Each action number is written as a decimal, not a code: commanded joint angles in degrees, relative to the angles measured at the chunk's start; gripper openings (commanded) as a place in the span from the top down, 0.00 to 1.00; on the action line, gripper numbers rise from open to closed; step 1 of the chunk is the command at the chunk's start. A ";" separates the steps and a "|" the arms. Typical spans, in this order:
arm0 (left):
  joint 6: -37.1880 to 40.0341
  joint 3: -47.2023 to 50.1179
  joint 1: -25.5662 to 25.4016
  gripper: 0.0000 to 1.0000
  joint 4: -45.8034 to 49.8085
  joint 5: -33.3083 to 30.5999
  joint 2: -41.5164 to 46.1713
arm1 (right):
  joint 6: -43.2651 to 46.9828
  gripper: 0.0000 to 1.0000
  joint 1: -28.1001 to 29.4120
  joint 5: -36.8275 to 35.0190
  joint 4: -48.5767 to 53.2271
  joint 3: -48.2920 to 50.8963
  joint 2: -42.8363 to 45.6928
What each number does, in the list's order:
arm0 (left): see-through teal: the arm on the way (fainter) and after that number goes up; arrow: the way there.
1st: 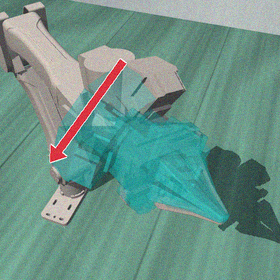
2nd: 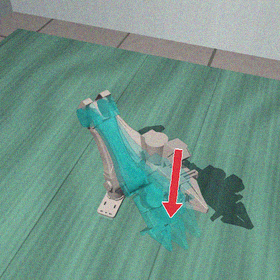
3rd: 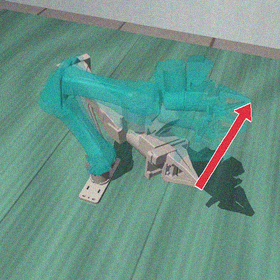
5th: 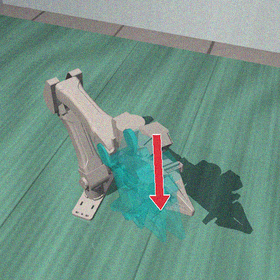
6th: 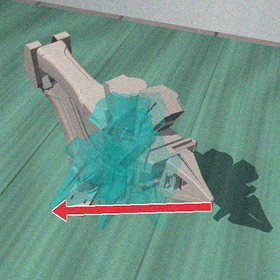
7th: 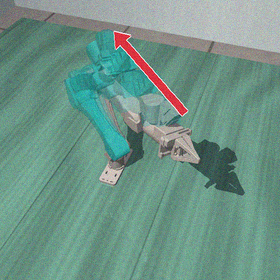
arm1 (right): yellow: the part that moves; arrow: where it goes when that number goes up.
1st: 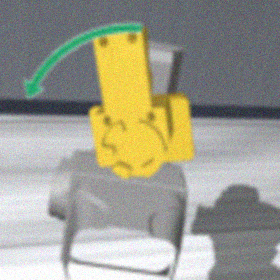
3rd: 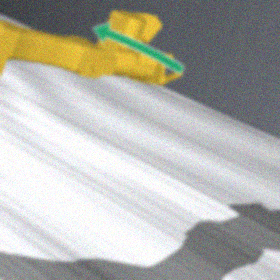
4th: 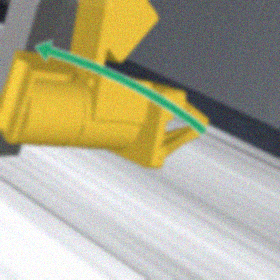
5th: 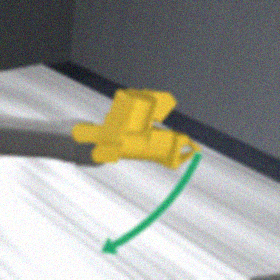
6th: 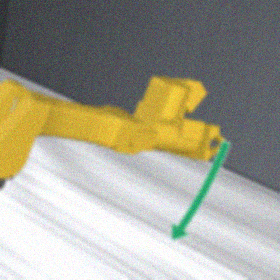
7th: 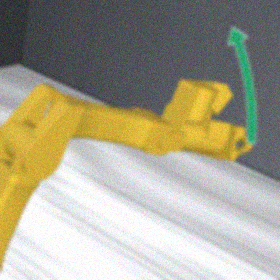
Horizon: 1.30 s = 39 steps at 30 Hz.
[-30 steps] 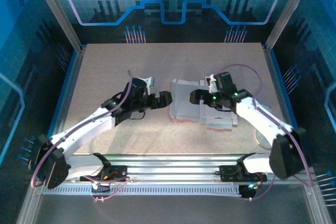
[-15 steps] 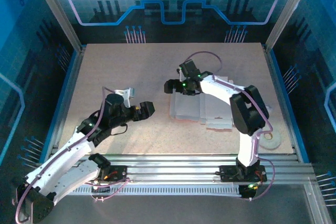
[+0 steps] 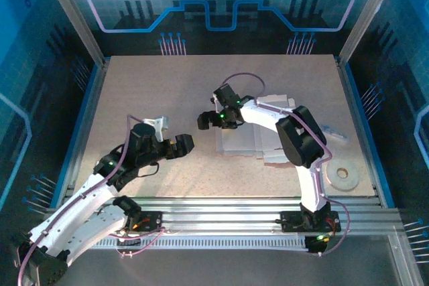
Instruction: Fold the paper box
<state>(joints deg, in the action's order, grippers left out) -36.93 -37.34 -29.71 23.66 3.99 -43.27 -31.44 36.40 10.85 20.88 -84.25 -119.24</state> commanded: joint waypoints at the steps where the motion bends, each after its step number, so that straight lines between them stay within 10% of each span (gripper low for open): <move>1: 1.02 -1.45 0.55 0.01 1.37 -1.24 -1.12 | 2.66 0.00 2.05 3.25 0.77 3.26 2.04; 20: 0.21 -1.62 0.77 0.01 -5.14 6.27 -9.42 | 7.83 0.00 1.08 -2.83 5.32 36.91 35.82; 29: -0.51 -2.21 -4.87 0.01 -9.16 4.19 -14.14 | 0.92 0.00 -14.83 -7.17 8.27 41.27 48.62; 39: -2.62 -0.16 -5.75 0.01 -12.59 5.07 -14.83 | 0.54 0.00 -28.67 -3.89 4.91 36.78 38.21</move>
<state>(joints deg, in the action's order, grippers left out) -38.63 -38.63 -35.00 12.60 8.40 -58.15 -29.23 9.78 5.37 26.85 -45.45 -77.71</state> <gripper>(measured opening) 0.993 0.999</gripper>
